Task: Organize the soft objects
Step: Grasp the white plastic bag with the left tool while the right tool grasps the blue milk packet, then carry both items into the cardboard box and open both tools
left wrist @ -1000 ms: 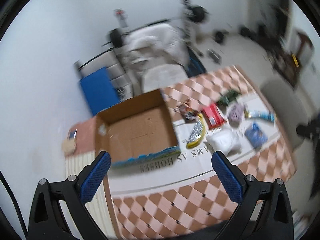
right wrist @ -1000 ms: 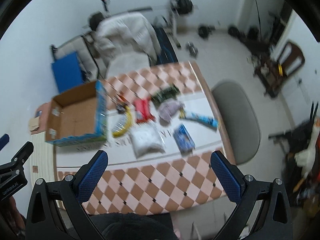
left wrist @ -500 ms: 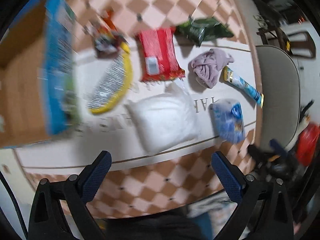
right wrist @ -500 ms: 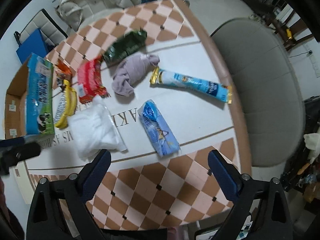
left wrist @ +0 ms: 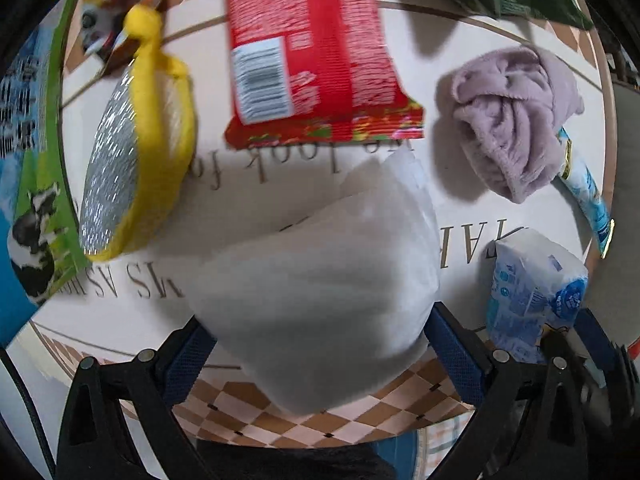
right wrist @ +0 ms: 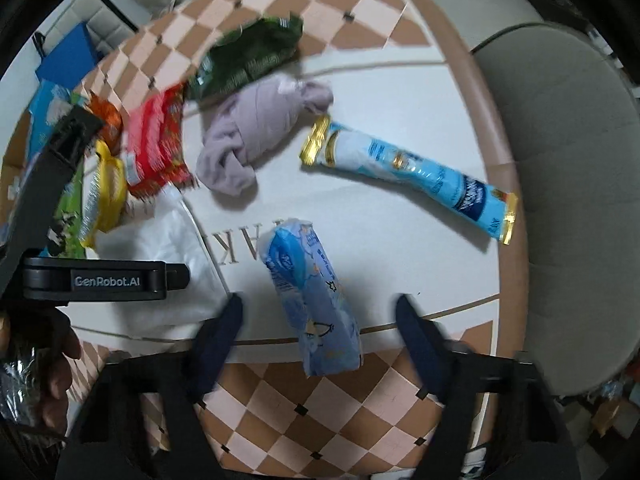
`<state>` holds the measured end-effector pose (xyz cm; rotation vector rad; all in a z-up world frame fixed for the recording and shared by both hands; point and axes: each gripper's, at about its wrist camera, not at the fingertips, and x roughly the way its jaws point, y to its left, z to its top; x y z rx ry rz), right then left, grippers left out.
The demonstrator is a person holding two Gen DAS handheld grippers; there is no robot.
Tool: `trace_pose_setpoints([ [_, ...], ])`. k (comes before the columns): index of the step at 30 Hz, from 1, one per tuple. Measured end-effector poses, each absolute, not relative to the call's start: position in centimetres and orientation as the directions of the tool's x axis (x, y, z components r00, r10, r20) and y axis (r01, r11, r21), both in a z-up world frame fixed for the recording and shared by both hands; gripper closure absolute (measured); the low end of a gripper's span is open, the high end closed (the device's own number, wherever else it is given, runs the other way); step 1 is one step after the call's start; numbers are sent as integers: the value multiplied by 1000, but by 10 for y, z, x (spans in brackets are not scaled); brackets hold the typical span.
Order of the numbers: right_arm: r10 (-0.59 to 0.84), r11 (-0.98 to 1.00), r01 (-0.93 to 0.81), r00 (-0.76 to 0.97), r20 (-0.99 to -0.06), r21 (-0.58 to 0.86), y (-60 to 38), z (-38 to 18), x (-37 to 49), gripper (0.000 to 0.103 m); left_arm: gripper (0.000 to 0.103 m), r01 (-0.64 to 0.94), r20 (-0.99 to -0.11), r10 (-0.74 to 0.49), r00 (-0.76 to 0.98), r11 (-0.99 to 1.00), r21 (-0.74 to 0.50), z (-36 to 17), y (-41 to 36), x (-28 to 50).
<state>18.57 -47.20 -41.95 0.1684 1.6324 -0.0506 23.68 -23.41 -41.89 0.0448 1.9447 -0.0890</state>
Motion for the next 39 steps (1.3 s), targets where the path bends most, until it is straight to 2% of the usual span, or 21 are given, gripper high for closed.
trace_pose_setpoints([
  [8, -10, 974, 224, -46, -999, -20, -520, -417, 185, 56, 0, 98, -935, -2, -353, 994, -39, -429, -246, 232],
  [10, 15, 975, 223, -34, -999, 7, -525, -414, 186, 49, 1, 95, -937, -10, -350, 994, -46, -434, -248, 229],
  [11, 35, 976, 217, -30, -999, 27, -526, -413, 188, 40, 1, 96, -938, -14, -347, 994, -50, -438, -249, 228],
  [12, 53, 977, 210, -27, -998, 46, -528, -413, 190, 37, 1, 95, -939, -19, -343, 994, -55, -441, -249, 228],
  [21, 56, 998, 23, -171, -984, 53, -505, -448, 210, 35, 20, 107, -952, -50, -301, 991, -86, -461, -255, 234],
  [22, 66, 998, 21, -195, -979, 63, -504, -455, 209, 36, 22, 110, -953, -52, -297, 990, -88, -462, -256, 234],
  [24, 63, 998, 38, -199, -978, 56, -504, -458, 208, 54, 25, 123, -958, -45, -283, 989, -83, -462, -258, 234],
  [25, 67, 997, 49, -189, -980, 59, -504, -455, 208, 57, 27, 132, -962, -36, -270, 988, -74, -462, -258, 234],
  [27, 85, 995, 73, -171, -982, 73, -505, -443, 204, 73, 28, 141, -967, -35, -252, 987, -73, -462, -258, 234],
  [30, 121, 987, 124, -153, -981, 103, -506, -425, 195, 79, 30, 136, -969, -49, -242, 987, -84, -463, -256, 232],
  [39, 161, 979, 133, -40, -986, 155, -484, -347, 173, 84, 33, 105, -976, -148, -157, 981, -165, -423, -245, 216],
])
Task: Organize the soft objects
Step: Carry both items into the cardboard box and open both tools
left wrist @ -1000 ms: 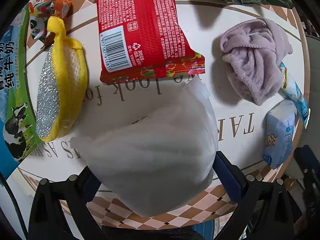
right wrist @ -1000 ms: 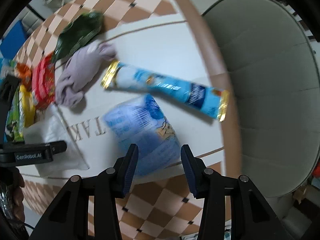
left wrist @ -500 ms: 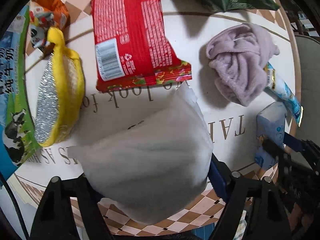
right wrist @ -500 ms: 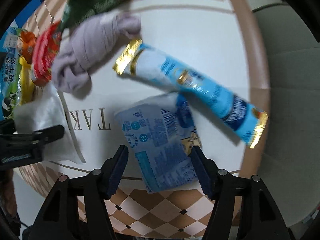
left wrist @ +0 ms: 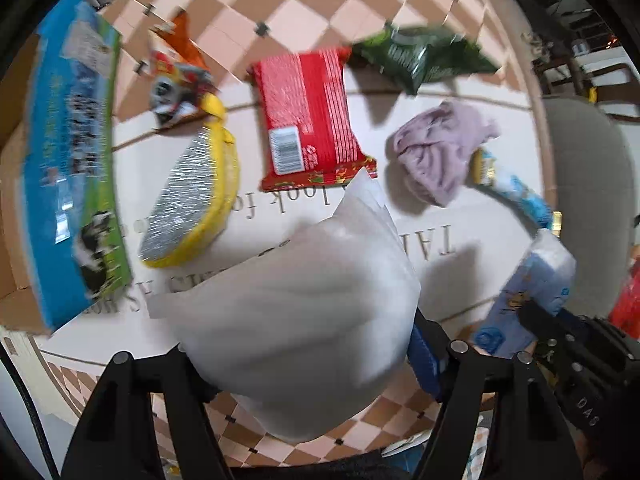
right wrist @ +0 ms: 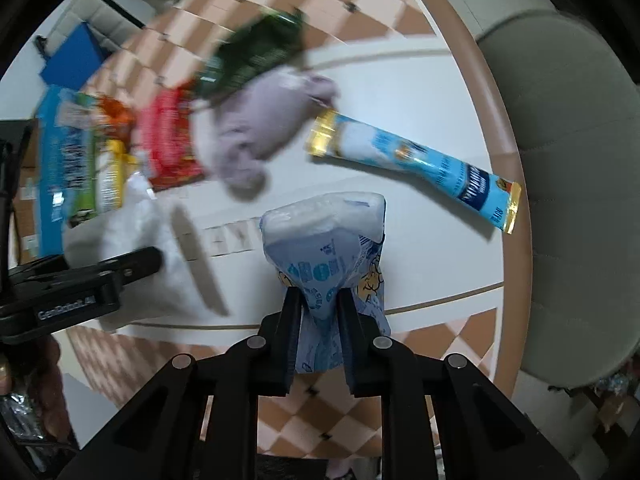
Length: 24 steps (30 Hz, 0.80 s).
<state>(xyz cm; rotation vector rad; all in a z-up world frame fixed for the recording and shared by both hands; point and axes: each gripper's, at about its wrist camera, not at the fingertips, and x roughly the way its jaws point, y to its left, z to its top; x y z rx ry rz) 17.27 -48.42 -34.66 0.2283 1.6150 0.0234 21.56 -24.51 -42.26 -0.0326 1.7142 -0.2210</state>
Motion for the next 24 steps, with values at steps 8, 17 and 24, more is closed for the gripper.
trace_pose_setpoints([
  [8, 234, 972, 10, 89, -968, 236, -371, -267, 189, 84, 33, 63, -974, -225, 1, 972, -224, -323, -184, 227],
  [17, 317, 947, -97, 150, -936, 305, -198, -237, 260, 85, 33, -9, -975, -200, 92, 979, -202, -263, -33, 268],
  [24, 274, 958, -113, 98, -957, 262, -76, -285, 317, 86, 32, -5, -980, -197, 18, 980, -197, -295, 59, 315],
])
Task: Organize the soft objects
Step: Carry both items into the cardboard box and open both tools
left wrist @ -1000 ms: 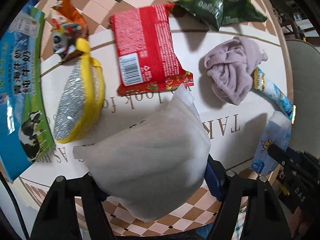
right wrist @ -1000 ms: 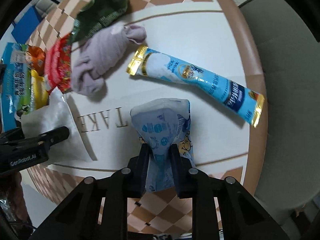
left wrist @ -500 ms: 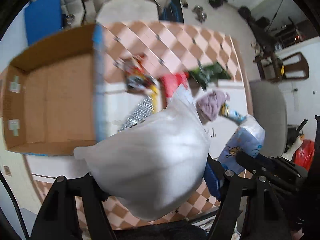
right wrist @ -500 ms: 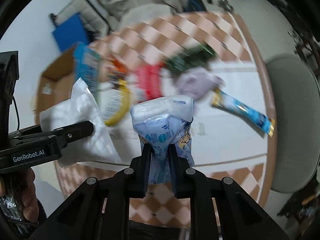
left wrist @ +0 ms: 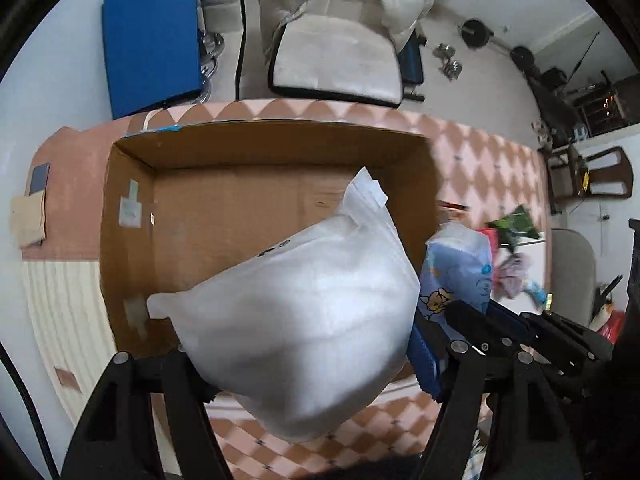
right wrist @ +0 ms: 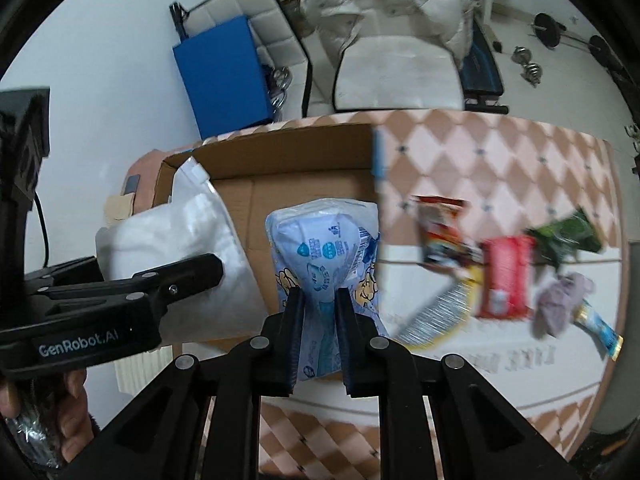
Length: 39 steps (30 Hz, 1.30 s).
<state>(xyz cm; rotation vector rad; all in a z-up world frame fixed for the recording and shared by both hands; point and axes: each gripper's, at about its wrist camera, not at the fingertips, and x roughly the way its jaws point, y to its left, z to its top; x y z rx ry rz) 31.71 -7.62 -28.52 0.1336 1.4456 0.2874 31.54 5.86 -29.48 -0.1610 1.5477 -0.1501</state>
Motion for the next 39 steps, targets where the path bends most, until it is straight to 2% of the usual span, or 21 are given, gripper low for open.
trace_pose_setpoints([
  [6, 254, 965, -75, 36, -967, 251, -23, -344, 355, 86, 32, 26, -976, -193, -102, 980, -196, -361, 102, 363],
  [11, 189, 979, -82, 35, -981, 186, -1, -380, 375, 86, 32, 56, -963, -207, -175, 974, -220, -404, 116, 390],
  [20, 99, 990, -99, 28, -995, 96, 13, -405, 395, 84, 28, 62, -954, -176, -244, 979, -196, -433, 120, 405],
  [22, 101, 991, -91, 28, -994, 98, 10, -406, 397, 78, 25, 45, -955, -176, -238, 980, -192, -431, 126, 404],
  [24, 114, 992, -65, 28, -993, 112, 2, -403, 396, 56, 21, 36, -966, -157, -207, 985, -168, -422, 132, 402],
  [25, 124, 991, -56, 31, -992, 122, -1, -400, 395, 51, 15, 35, -970, -149, -190, 987, -158, -417, 134, 401],
  [27, 137, 990, -38, 35, -990, 136, -7, -394, 391, 38, 12, 32, -979, -139, -152, 989, -145, -403, 139, 396],
  [29, 139, 990, -30, 36, -990, 138, -11, -388, 384, 37, 10, 8, -980, -155, -128, 987, -158, -390, 145, 391],
  [30, 139, 990, -31, 37, -990, 138, -13, -384, 380, 37, 3, 3, -981, -157, -112, 987, -159, -383, 147, 388],
  [31, 140, 990, -33, 39, -989, 139, -13, -381, 376, 36, 2, 0, -985, -150, -87, 989, -151, -375, 149, 384],
  [32, 137, 990, -33, 41, -990, 135, -14, -377, 371, 31, 2, 0, -988, -136, -66, 991, -137, -369, 150, 380],
  [33, 132, 991, -32, 42, -990, 131, -15, -375, 366, 21, 2, -1, -991, -125, -39, 992, -125, -360, 151, 373],
  [36, 108, 993, -47, 58, -992, 105, -16, -366, 346, 4, 2, -18, -994, -112, 10, 993, -112, -344, 150, 357],
  [39, 89, 995, -56, 80, -993, 85, -19, -359, 327, 0, 2, -41, -992, -108, 59, 993, -111, -329, 147, 336],
])
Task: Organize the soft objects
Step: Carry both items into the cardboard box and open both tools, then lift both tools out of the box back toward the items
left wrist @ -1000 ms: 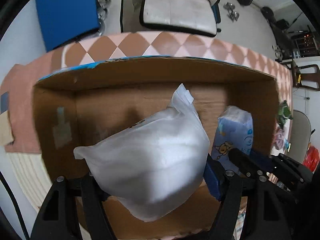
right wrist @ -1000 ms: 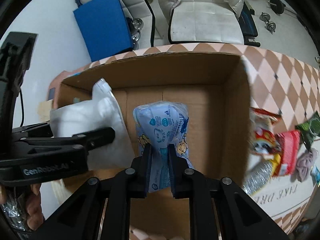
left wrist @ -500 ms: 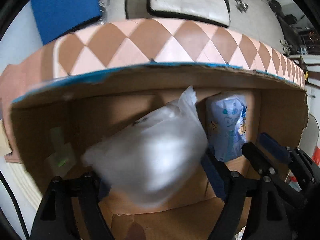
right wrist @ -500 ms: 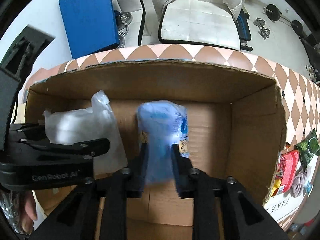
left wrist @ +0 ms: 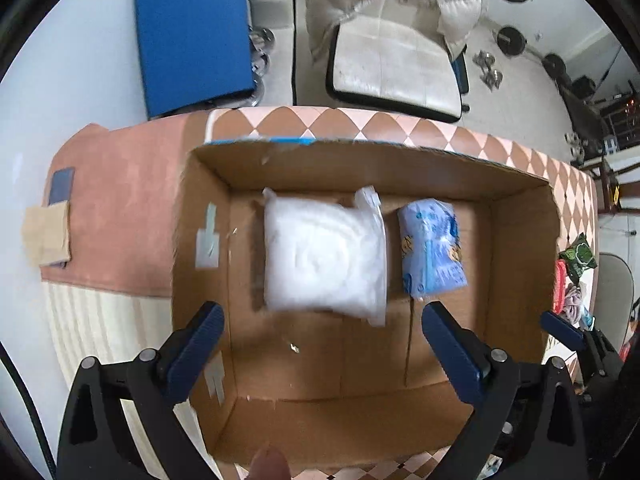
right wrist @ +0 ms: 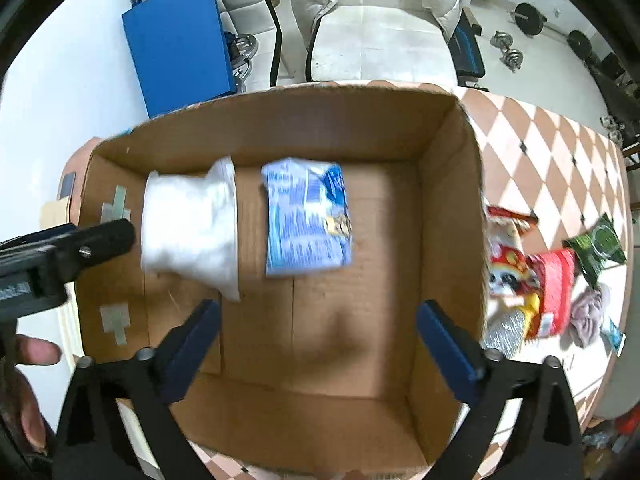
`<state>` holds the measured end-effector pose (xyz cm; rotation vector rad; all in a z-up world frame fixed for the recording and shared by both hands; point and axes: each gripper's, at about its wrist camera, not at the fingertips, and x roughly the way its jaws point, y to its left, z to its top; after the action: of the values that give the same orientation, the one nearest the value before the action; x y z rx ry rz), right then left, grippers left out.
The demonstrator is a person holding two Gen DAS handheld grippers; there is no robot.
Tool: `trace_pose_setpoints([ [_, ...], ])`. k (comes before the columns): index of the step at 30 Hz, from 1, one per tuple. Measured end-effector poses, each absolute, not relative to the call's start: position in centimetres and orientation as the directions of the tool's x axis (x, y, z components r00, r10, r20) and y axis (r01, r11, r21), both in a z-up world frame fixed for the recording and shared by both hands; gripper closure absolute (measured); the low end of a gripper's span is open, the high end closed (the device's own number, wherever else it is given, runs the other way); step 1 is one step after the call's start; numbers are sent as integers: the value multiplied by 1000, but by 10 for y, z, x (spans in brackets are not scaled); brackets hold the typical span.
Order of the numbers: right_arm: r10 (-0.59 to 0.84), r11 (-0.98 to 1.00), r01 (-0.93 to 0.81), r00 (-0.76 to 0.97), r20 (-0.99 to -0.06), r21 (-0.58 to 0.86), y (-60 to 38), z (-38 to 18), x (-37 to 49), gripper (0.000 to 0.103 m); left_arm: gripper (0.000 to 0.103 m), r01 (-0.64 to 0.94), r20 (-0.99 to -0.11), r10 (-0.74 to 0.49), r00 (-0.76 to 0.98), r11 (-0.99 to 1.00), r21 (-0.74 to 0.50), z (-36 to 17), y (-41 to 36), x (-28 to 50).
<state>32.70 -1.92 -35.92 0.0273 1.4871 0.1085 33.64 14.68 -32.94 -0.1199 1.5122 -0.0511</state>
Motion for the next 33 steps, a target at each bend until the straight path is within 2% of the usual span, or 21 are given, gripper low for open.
trace_pose_setpoints([
  [12, 57, 998, -50, 228, -972, 46, -23, -300, 263, 0, 2, -79, -972, -24, 232, 996, -44, -277, 147, 263],
  [23, 169, 986, -35, 286, -943, 165, -41, -262, 228, 0, 2, -83, -957, -37, 287, 995, -64, -241, 134, 235],
  [27, 172, 981, 34, 310, -935, 192, -94, -254, 226, 0, 2, -24, -959, 10, 282, 1000, 3, -228, 92, 241],
  [33, 108, 957, 227, 289, -951, 178, -219, -267, 234, 0, 2, 121, -973, -35, 228, 993, -7, -234, -22, 283],
])
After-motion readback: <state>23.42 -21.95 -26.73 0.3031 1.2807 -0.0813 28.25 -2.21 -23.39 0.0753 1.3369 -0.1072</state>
